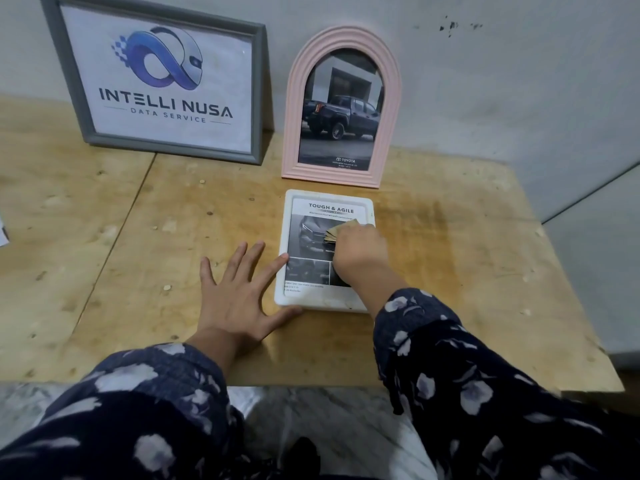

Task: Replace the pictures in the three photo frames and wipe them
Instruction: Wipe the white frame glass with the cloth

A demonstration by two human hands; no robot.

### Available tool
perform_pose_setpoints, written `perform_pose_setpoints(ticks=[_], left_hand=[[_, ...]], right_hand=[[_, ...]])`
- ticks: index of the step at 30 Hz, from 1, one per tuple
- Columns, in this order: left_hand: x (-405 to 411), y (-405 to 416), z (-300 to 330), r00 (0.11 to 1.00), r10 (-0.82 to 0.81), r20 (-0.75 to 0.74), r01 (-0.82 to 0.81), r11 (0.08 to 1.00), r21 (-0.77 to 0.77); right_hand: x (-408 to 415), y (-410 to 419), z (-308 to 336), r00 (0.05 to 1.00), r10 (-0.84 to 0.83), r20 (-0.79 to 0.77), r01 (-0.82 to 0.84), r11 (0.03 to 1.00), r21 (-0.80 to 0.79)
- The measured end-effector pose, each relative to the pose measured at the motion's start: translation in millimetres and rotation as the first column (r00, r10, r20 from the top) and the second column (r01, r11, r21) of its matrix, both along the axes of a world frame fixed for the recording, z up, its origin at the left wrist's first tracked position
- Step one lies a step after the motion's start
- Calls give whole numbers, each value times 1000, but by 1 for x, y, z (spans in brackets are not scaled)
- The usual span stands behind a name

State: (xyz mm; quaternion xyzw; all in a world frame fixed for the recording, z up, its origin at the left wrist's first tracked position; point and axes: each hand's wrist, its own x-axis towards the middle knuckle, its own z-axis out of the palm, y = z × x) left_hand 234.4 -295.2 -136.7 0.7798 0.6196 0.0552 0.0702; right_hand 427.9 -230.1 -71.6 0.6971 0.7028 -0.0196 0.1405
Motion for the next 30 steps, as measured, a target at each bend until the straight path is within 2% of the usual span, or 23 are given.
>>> perform_pose_setpoints(ticks=[3,6,13,16,18,20,21,23,27,30], left_hand=[[0,0,1,1000,0,-10,0,1000,-12],[1,-2,3,1000,-5,12,5,1000,-15],[1,-2,3,1000,-3,9,3,1000,-15],[1,-3,3,1000,-1,23,1,1000,-7],[0,-3,4,1000,-4,14,4,1000,-5],[0,-3,3,1000,-8,-3,8,1000,-10],[0,-4,3,1000,-11,-9,11,1000,-12],[0,-3,3,1000,-16,-21,16,1000,-21],[-2,-4,5,999,-35,-21,34,998,-61],[-2,-2,8,999,-50,-10,49,993,-109]], right_hand=[[0,-12,5,999,5,32,-5,1000,-21],[0,-25,7,1000,0,-5,0,1000,-25],[11,-61,0,998,52,-35,-50,997,65],[19,-69,0,986,-39,-160,48,997,54],[25,-70,11,928,-140,-346,131,990,-50],[33,-70,24,766,-280,-579,233,960,-156],[38,-72,28,705,-306,-640,278,949,-147],[41,-80,32,664,-310,-680,371,927,-60],[24,-119,13,742,-251,-622,421,896,140],[7,-140,-14,781,-254,-570,408,899,158]])
